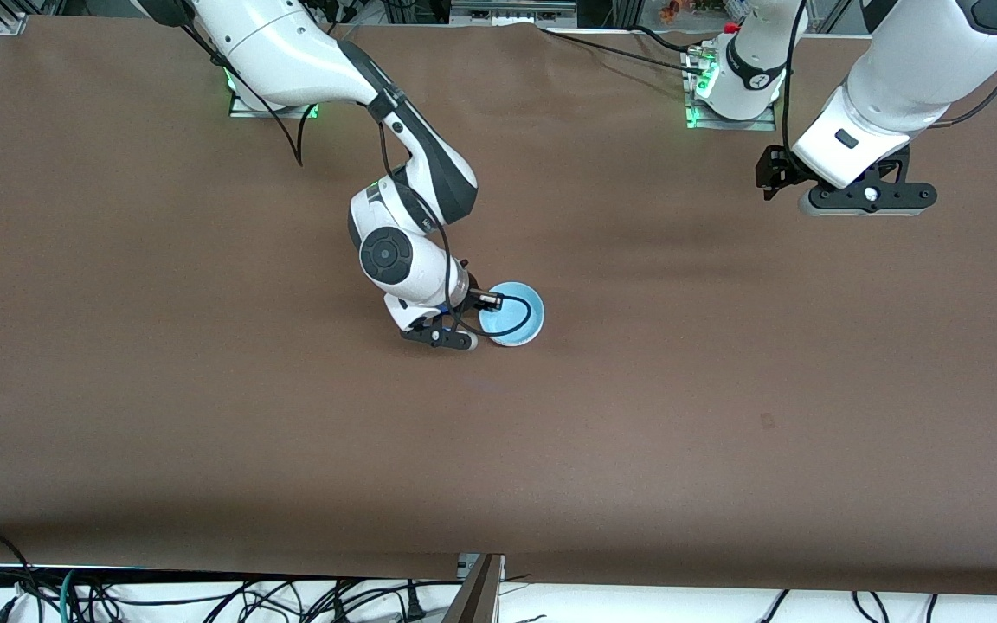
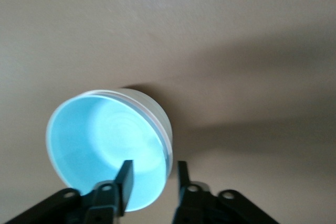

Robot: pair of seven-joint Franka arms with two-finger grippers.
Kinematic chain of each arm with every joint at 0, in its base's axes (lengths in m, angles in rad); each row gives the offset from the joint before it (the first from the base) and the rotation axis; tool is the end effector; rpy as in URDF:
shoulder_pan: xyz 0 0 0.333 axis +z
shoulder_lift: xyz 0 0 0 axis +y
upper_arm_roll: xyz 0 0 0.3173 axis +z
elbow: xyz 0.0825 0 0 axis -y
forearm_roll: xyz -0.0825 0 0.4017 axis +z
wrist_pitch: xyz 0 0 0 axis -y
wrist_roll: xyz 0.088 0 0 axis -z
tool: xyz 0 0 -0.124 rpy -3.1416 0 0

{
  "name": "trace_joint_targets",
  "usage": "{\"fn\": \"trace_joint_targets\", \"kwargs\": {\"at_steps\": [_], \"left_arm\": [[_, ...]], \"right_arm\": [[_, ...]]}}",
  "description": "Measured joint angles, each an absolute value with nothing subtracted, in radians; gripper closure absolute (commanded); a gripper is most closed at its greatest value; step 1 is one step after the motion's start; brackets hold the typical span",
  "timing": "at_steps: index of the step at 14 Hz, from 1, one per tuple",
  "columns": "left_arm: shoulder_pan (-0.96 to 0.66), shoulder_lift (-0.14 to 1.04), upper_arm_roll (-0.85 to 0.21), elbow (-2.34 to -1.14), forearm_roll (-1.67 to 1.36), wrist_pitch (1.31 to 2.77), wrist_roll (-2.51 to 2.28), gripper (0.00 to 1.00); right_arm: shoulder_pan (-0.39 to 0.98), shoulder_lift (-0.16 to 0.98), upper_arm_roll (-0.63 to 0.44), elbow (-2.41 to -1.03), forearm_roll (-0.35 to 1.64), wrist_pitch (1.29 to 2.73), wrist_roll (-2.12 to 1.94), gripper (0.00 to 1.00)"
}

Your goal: Stack pink and blue bowls on white bowl

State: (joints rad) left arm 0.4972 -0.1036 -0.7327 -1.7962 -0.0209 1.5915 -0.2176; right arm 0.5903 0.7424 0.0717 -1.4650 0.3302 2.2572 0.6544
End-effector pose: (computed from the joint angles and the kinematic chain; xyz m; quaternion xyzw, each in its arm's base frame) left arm 0.5203 -0.1410 0.5431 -0.9977 0.0045 0.0567 0.0377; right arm 0.5834 0.4602 0.2226 -0.9821 0.1070 0.0747 0.1361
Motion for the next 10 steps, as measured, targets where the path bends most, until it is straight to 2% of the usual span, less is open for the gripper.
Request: {"fn": "trace_joint_targets", "kwargs": {"at_steps": [2,4,6,10], "left_arm": [[0.498,-0.115,-0.719,-1.809,-0.047,1.611,-0.211,0.2],[0.5,-0.116,-0.709,-1.81,-0.051,1.619,-0.21,0.2],[0.515,-0.117,-0.703,-1.81,-0.065,1.629,-0.206,0.18],[0.542,-0.116,-0.695,-1.807,-0.071,1.644,-0.191,0.13]], "right_arm": [[0.583,0.734,0.047,-1.414,0.314,2.171,0.651,0.0],[0.545,0.705,0.013,-1.327,0.229,1.975,0.592,0.0],[0.488,0.645,-0.021,-1.269,0.144,1.798,0.461,0.0],[0.371,0.495,-0.161,-1.254,0.118,1.552,0.031,0.0]]}}
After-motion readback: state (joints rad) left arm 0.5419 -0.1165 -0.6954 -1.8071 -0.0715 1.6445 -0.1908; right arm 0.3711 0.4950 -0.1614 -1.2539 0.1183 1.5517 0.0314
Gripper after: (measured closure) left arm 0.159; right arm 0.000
